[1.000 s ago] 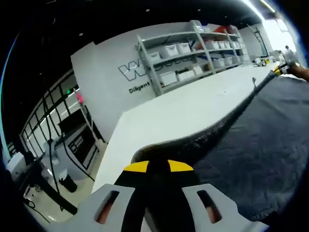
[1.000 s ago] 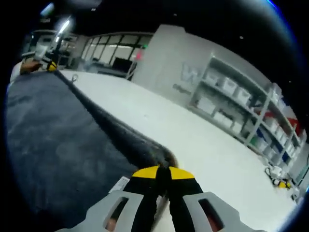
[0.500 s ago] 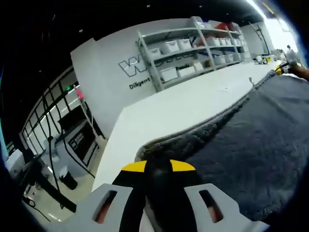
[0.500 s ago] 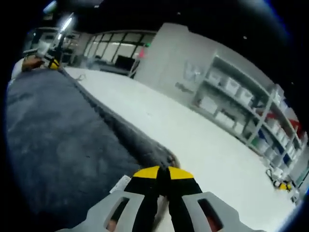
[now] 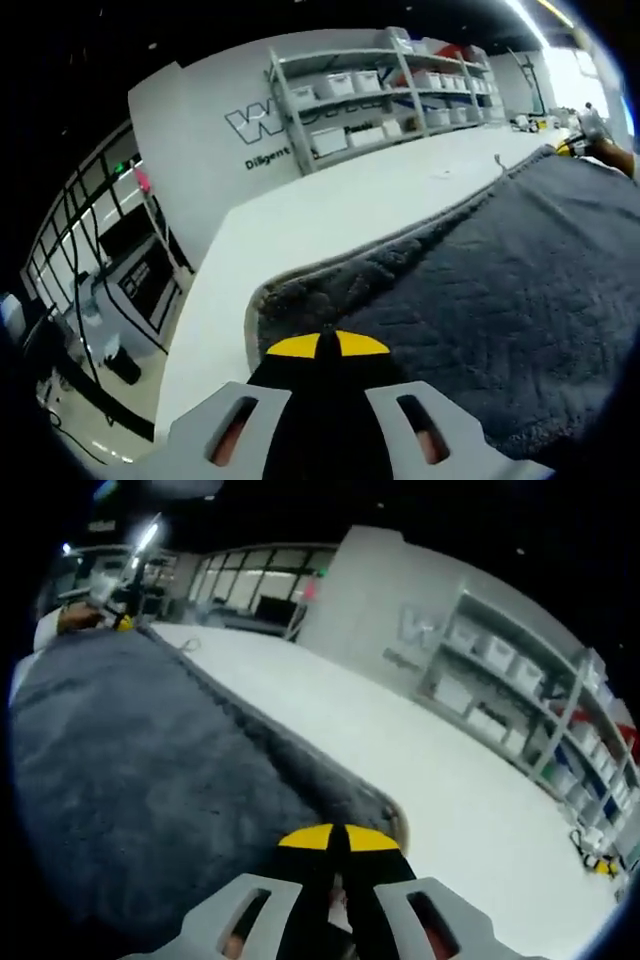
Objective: Open the folded towel by lifting each exposed corner and separating the folded layers until the towel lies flat within the target outline without major curled edges
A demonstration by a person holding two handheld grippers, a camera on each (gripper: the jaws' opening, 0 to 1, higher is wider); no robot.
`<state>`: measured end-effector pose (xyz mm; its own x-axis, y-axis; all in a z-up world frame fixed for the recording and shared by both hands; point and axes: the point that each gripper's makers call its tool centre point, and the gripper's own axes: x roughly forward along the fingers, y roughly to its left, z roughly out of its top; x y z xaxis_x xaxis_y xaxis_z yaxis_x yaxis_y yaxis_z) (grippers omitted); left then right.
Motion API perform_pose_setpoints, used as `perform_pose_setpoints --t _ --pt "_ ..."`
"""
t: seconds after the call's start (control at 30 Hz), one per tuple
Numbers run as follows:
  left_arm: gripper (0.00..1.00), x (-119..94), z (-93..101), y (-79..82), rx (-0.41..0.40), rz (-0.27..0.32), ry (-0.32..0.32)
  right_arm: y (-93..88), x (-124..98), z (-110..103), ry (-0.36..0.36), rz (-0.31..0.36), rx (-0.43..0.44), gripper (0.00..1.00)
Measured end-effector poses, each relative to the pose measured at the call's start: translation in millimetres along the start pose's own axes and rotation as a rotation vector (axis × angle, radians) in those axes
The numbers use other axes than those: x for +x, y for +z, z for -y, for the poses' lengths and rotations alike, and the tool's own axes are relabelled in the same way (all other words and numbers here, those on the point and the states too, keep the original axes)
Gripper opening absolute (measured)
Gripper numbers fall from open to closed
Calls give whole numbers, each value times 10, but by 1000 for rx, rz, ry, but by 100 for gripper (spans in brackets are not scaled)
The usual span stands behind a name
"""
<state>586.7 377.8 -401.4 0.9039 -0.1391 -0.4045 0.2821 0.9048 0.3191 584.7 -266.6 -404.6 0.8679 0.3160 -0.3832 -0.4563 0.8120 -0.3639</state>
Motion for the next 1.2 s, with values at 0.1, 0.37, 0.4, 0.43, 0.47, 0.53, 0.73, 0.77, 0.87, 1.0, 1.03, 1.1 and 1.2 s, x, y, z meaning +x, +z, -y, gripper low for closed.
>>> perform_pose_setpoints --t 0.1,0.37,0.4,0.43,0.47,0.53,0.73,0.77,0.87,1.0,1.03,1.1,1.2 --pt "11 -49 1 12 34 2 31 20 -18 -51 16 13 37 0" --pt "10 -19 -8 -9 -47 12 -10 -35 -20 -226 62 7 207 0" --pt "6 -9 30 -8 -64 17 -33 -27 -28 -241 60 7 198 0" --pt "3 -2 52 -9 -83 18 -45 -27 -32 -259 58 4 191 0" --pt "2 -1 44 -8 -86 18 -37 -24 -38 -280 57 -2 170 0" --pt "2 -1 45 -8 -89 14 -32 -28 1 -213 54 -15 150 0" --pt "0 -14 34 -12 -114 6 -26 -20 -32 -144 26 -23 136 0" --pt "0 -25 39 -7 -122 6 -26 -12 -37 -136 26 -18 140 0" --pt "0 -69 16 46 -149 29 -27 96 -93 -81 18 38 186 0" --pt "0 -146 -10 151 -168 71 -23 130 -120 -51 20 61 214 0" --pt "0 -151 1 154 -172 71 -27 122 -115 -56 20 59 214 0" --pt "1 -151 33 133 -152 62 -32 96 -97 -77 24 48 210 0" --pt "4 -164 10 131 -69 57 3 114 -102 -88 20 39 198 0"
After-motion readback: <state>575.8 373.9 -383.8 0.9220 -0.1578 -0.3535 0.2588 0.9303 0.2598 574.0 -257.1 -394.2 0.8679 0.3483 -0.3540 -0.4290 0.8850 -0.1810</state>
